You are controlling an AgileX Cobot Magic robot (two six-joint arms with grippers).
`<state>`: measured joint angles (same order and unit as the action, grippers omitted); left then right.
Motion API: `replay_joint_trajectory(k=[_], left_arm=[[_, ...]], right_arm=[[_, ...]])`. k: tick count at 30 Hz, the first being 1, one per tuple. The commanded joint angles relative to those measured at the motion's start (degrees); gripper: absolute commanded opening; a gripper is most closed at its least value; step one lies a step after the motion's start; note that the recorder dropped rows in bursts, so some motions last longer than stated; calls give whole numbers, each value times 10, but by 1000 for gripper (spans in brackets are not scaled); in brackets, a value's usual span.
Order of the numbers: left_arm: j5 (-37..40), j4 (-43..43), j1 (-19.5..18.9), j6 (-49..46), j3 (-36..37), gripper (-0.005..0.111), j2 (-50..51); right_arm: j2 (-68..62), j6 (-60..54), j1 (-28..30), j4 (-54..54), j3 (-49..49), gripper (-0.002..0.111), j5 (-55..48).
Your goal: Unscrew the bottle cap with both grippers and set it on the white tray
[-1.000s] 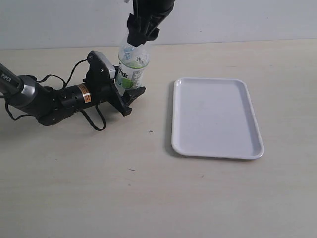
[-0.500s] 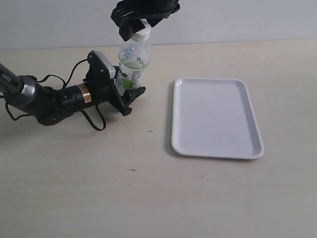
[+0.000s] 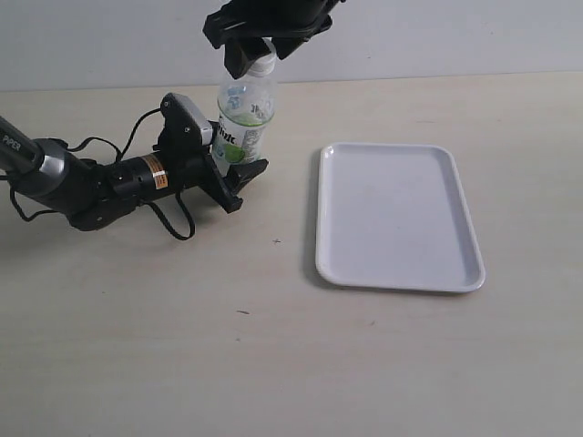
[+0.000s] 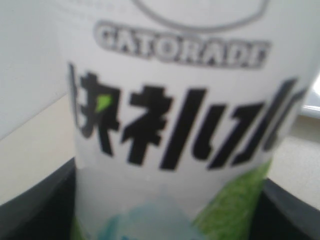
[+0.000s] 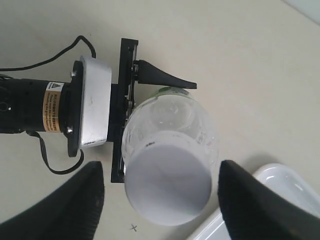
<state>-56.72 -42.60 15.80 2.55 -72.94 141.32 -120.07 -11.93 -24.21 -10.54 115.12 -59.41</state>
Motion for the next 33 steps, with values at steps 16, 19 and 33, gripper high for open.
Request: replay_joint_trajectory(k=[16,19,33], left_arm=[[-6,1,2,5,3,0,-2],[-6,1,2,5,3,0,-2],[-6,0,2,7,3,0,-2]], right_arm=[[2,-11,1,15,1,14,10],[2,-20,1,43,1,0,10],[2,-421,1,30,1,0,11]])
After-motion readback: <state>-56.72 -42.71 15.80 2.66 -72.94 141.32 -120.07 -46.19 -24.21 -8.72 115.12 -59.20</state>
